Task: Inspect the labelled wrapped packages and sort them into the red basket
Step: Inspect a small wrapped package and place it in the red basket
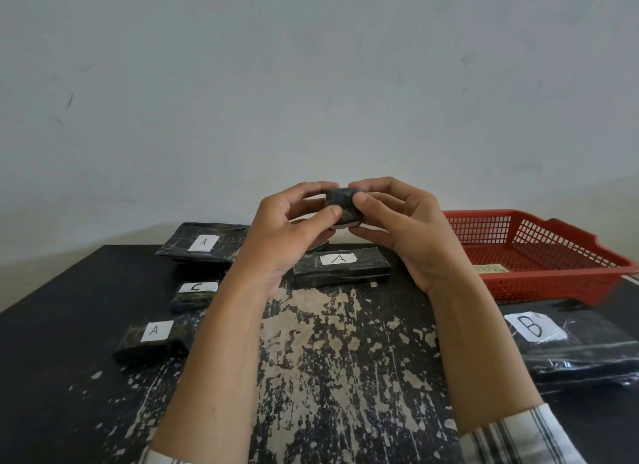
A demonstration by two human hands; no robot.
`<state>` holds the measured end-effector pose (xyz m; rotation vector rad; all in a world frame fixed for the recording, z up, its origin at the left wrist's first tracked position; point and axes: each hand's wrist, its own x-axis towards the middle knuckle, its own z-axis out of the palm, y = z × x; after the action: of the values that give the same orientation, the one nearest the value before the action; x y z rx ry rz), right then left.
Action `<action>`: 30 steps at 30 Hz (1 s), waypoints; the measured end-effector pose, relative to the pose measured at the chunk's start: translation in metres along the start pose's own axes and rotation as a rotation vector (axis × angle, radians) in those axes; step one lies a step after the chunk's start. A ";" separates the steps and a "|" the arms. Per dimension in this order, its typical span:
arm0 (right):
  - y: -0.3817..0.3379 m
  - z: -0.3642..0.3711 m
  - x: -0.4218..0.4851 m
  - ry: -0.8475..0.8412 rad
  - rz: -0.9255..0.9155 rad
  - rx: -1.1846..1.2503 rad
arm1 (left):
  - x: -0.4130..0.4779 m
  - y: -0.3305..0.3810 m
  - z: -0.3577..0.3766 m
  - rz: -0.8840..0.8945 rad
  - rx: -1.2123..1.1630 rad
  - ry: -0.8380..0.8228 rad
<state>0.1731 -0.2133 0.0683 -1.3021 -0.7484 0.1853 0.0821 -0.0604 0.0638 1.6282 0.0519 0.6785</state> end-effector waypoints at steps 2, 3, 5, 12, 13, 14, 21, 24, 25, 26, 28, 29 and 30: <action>0.000 -0.001 0.000 -0.004 -0.019 0.000 | 0.000 0.001 -0.001 -0.020 -0.028 -0.016; 0.000 -0.002 0.000 -0.012 -0.032 -0.002 | 0.000 0.002 -0.002 -0.033 -0.040 -0.018; 0.000 -0.002 -0.001 -0.033 -0.063 -0.009 | 0.000 0.003 -0.003 -0.046 -0.031 -0.017; 0.001 -0.004 -0.001 -0.120 -0.105 -0.011 | 0.000 0.002 -0.006 0.012 -0.112 -0.014; 0.000 -0.005 -0.001 -0.130 -0.087 0.013 | 0.000 0.002 -0.007 0.039 -0.100 -0.020; -0.002 -0.005 -0.001 -0.130 -0.059 0.032 | 0.000 0.003 -0.007 0.061 -0.086 -0.027; -0.002 0.002 -0.001 -0.075 0.039 0.026 | -0.004 0.007 -0.004 0.095 -0.031 -0.041; -0.002 0.002 0.000 -0.041 0.031 0.021 | -0.004 0.006 -0.004 0.086 -0.038 -0.056; -0.002 0.002 0.000 -0.035 0.029 0.021 | -0.003 0.006 -0.005 0.073 -0.046 -0.054; -0.002 0.002 0.000 -0.031 0.028 0.017 | -0.003 0.006 -0.005 0.055 -0.052 -0.048; -0.001 0.001 0.000 -0.036 0.022 0.001 | -0.001 0.005 -0.004 0.012 -0.059 -0.025; -0.001 0.001 -0.001 -0.043 0.018 -0.007 | -0.001 0.005 -0.004 -0.002 -0.061 -0.011; -0.001 0.001 -0.001 -0.050 0.016 -0.015 | -0.001 0.004 -0.003 -0.009 -0.060 0.004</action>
<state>0.1714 -0.2131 0.0689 -1.3219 -0.7834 0.2257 0.0787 -0.0589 0.0675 1.5682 0.0413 0.6704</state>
